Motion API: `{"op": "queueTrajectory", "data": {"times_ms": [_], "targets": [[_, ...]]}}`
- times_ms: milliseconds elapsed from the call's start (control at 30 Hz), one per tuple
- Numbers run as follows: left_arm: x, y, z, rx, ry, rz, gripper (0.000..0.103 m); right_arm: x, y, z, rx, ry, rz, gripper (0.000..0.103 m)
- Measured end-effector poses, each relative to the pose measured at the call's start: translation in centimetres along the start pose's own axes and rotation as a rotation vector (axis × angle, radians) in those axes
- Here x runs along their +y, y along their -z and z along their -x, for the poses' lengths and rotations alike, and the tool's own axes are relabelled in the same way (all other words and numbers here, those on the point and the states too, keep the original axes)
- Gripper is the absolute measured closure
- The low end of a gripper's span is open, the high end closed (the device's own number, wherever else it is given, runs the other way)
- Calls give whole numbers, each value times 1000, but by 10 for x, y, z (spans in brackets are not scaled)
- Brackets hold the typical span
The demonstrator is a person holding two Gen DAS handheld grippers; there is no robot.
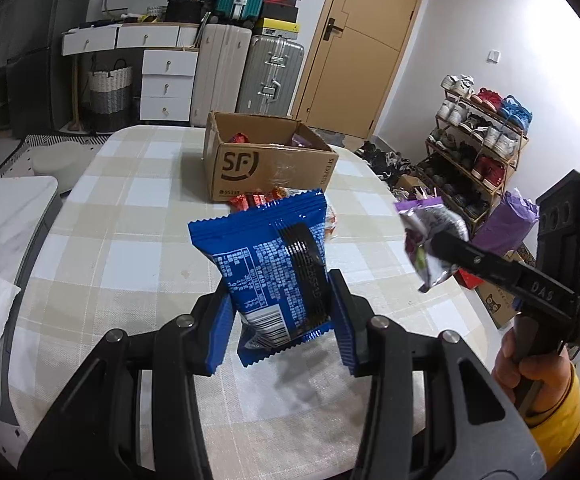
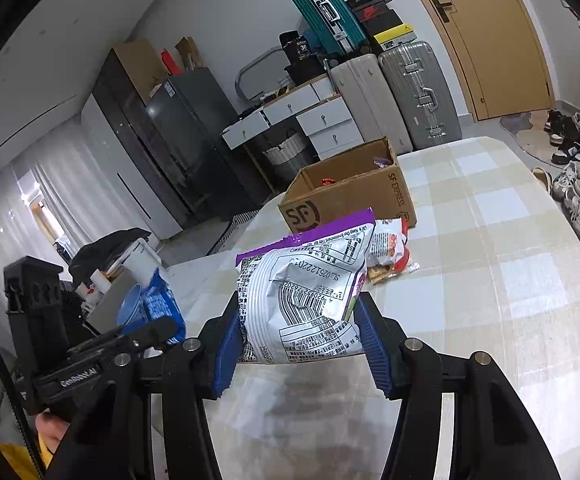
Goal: Organize snacks
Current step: 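Carry the blue Oreo pack and white chip bag over the box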
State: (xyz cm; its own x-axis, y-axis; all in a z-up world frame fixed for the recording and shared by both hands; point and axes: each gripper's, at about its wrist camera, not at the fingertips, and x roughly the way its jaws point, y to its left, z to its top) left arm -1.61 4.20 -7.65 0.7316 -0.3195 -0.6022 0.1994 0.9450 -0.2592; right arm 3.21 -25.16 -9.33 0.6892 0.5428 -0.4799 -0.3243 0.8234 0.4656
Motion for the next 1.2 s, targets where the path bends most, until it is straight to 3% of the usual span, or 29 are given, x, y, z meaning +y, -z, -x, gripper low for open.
{"op": "queueTrajectory", "data": {"times_ms": [367,533,933,1200], "targets": [[-6,0,11,3,5,-17,62,2,1,-3,-7,0,13,48],[-4,-9,12,-1,1,-29,62,2,-14,-10,-11,-2,26,48],[1,-51,10,-59,-20,-44,62,17,-72,-43,-37,-16,108,48],[1,-100,-1,-96,-36,-59,62,20,-128,-61,-62,-20,143,48]]}}
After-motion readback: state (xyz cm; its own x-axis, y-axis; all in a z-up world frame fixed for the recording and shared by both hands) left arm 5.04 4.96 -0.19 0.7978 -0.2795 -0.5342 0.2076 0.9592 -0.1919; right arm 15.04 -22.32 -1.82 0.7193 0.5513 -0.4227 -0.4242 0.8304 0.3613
